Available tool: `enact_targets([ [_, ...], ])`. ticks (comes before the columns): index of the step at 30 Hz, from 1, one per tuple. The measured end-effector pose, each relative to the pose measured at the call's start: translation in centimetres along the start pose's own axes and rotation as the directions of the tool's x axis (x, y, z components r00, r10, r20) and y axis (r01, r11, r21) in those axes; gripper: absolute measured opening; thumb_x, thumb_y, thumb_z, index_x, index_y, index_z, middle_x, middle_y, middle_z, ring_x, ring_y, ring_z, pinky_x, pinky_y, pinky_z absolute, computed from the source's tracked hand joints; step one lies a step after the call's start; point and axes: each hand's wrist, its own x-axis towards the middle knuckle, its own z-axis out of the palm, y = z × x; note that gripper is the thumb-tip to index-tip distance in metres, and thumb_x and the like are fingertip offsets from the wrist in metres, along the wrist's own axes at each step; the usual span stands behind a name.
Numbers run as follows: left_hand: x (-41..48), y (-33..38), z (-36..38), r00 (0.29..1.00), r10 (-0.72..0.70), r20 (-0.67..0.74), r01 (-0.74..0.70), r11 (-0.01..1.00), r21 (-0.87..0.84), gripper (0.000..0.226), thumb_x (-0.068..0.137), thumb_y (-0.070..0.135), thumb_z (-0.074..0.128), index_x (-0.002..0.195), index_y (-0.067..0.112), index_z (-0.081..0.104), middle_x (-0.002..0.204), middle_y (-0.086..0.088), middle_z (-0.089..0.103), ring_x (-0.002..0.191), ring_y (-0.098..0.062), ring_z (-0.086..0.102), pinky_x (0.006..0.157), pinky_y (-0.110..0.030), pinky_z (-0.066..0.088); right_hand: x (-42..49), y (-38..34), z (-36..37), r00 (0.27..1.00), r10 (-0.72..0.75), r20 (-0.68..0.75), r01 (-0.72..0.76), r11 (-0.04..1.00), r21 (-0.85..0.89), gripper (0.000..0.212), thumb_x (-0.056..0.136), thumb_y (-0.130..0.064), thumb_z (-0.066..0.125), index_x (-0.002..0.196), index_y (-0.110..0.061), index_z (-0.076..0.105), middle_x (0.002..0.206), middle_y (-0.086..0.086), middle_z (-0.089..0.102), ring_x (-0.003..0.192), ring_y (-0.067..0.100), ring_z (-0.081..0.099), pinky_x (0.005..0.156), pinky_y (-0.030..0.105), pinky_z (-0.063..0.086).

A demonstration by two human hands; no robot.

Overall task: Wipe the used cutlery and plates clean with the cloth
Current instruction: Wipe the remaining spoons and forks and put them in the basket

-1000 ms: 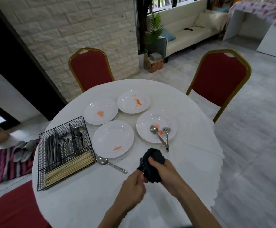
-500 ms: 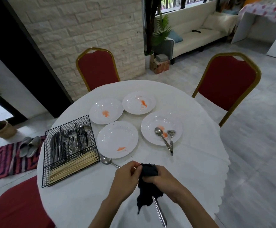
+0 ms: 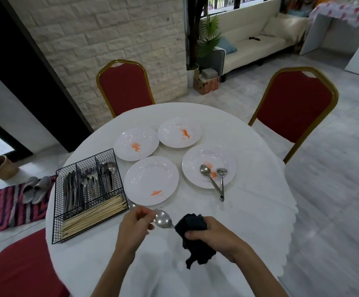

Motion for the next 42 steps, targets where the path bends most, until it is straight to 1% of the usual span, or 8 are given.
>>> enact_targets([
  [2,0.5,-0.1,-0.2,0.997,0.003,-0.074,-0.006,0.999,-0.041,0.009,0.093,0.015,0.066,0.088,0.009,0.070,0.081,-0.006,0.074,0.070,-0.020,0.067,0.066,-0.033,0.050,0.0,-0.3,0.3,1.000,0.004,0.000,-0.004,1.000,-0.002,0.009,0.093,-0.012,0.065,0.100,-0.010,0.069,0.091,0.011,0.077,0.079,0.021,0.072,0.060,0.026,0.055],
  [5,-0.1,0.0,1.2,0.991,0.041,-0.130,-0.043,0.999,-0.014,0.009,0.094,0.018,0.063,0.087,0.013,0.066,0.082,-0.005,0.073,0.070,-0.019,0.069,0.067,-0.037,0.053,0.4,-0.5,0.8,0.999,0.002,-0.041,-0.002,1.000,-0.012,0.010,0.092,-0.010,0.065,0.101,-0.010,0.069,0.097,0.015,0.078,0.081,0.019,0.074,0.063,0.023,0.055],
  [11,-2.0,-0.9,4.3,0.997,0.070,0.016,-0.071,0.992,0.105,0.022,0.096,0.028,0.062,0.082,0.010,0.059,0.073,-0.003,0.073,0.059,-0.010,0.071,0.073,-0.042,0.057,1.1,0.2,0.9,0.985,0.008,-0.170,-0.005,1.000,0.019,0.019,0.089,-0.009,0.068,0.108,-0.008,0.066,0.092,0.013,0.076,0.080,0.021,0.075,0.067,0.030,0.059],
  [16,-0.8,-0.9,2.0,0.996,0.039,-0.079,-0.033,0.996,0.079,0.016,0.099,0.023,0.058,0.088,0.013,0.063,0.082,-0.003,0.074,0.069,-0.016,0.073,0.075,-0.044,0.057,0.3,0.8,0.0,0.996,0.013,-0.087,-0.010,0.999,0.035,0.014,0.090,-0.012,0.068,0.104,-0.009,0.068,0.091,0.012,0.077,0.087,0.023,0.076,0.074,0.030,0.059],
  [22,-0.3,-0.8,1.0,0.979,0.023,-0.203,-0.026,1.000,-0.013,0.010,0.102,0.021,0.052,0.094,0.016,0.056,0.092,-0.007,0.070,0.078,-0.025,0.072,0.070,-0.041,0.056,0.4,0.4,0.0,0.997,0.007,-0.078,-0.007,1.000,0.008,0.007,0.089,-0.009,0.067,0.096,-0.009,0.067,0.083,0.006,0.073,0.076,0.019,0.072,0.061,0.025,0.054],
  [28,-2.0,-1.7,3.8,0.996,0.015,-0.092,-0.016,1.000,-0.008,0.009,0.104,0.015,0.042,0.099,0.012,0.048,0.084,-0.009,0.072,0.069,-0.020,0.073,0.065,-0.034,0.056,0.6,0.5,-0.2,0.995,0.023,-0.099,-0.021,1.000,0.019,0.018,0.088,-0.004,0.065,0.105,0.000,0.066,0.085,0.012,0.074,0.080,0.024,0.075,0.065,0.029,0.057],
  [36,-1.4,-2.2,2.8,1.000,-0.017,-0.016,0.017,1.000,0.017,0.007,0.102,0.012,0.047,0.097,0.014,0.051,0.087,-0.011,0.072,0.067,-0.017,0.073,0.067,-0.035,0.058,0.8,1.3,-0.5,0.992,0.037,-0.124,-0.034,0.999,0.028,0.013,0.088,-0.007,0.067,0.101,-0.006,0.067,0.086,0.012,0.076,0.082,0.023,0.075,0.070,0.030,0.058],
  [42,-0.8,-2.5,2.1,0.999,-0.042,-0.015,0.041,0.998,-0.036,0.004,0.102,0.018,0.053,0.104,0.015,0.055,0.087,-0.009,0.075,0.071,-0.019,0.074,0.072,-0.039,0.059,1.4,1.5,-0.4,0.990,0.039,-0.134,-0.034,0.999,0.038,0.018,0.088,-0.009,0.069,0.105,-0.004,0.067,0.089,0.014,0.077,0.090,0.030,0.076,0.081,0.039,0.060],
])
